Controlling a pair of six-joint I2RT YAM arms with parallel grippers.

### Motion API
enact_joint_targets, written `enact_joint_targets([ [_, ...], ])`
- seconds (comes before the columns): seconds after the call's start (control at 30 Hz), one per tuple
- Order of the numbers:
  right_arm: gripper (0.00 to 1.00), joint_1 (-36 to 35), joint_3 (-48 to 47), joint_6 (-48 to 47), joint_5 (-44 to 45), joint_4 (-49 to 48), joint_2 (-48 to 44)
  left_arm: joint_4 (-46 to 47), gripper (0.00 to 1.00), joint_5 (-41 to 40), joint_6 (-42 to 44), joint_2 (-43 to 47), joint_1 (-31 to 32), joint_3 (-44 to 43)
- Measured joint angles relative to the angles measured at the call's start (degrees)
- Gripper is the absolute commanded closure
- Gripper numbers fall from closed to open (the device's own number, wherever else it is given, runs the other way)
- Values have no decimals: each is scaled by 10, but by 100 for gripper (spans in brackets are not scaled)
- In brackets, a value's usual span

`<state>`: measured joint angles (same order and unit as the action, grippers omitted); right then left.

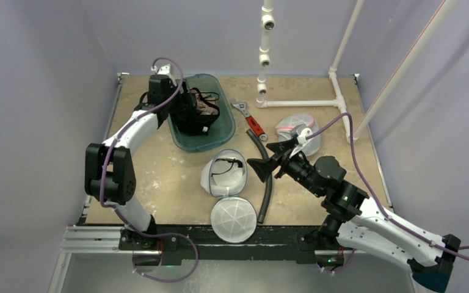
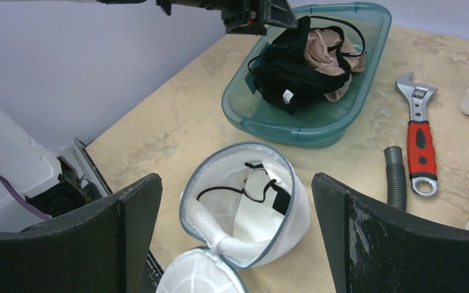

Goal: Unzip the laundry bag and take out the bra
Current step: Place the bra in the bin.

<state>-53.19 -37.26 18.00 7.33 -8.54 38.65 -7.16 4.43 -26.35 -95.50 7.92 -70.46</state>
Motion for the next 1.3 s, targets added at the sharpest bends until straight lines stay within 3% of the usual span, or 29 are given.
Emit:
enact_joint_targets([
  [0.27, 5, 0, 0, 0, 0, -1, 11, -23, 24, -103, 31, -60, 73, -96],
  [0.4, 5, 0, 0, 0, 0, -1, 11, -50, 32, -157, 36, -81, 76, -110],
  [0.7, 5, 0, 0, 0, 0, -1, 10, -84, 67, -195, 45, -117, 81, -130],
  [0.8, 5, 0, 0, 0, 1, -1, 9, -84, 83, -196, 44, -130, 86, -142],
  [0.87, 5, 0, 0, 0, 2, 0, 7, -85, 100, -196, 45, -140, 88, -153],
  [1.3, 5, 0, 0, 0, 2, 0, 4, -75, 100, -237, 77, -150, 111, -194],
])
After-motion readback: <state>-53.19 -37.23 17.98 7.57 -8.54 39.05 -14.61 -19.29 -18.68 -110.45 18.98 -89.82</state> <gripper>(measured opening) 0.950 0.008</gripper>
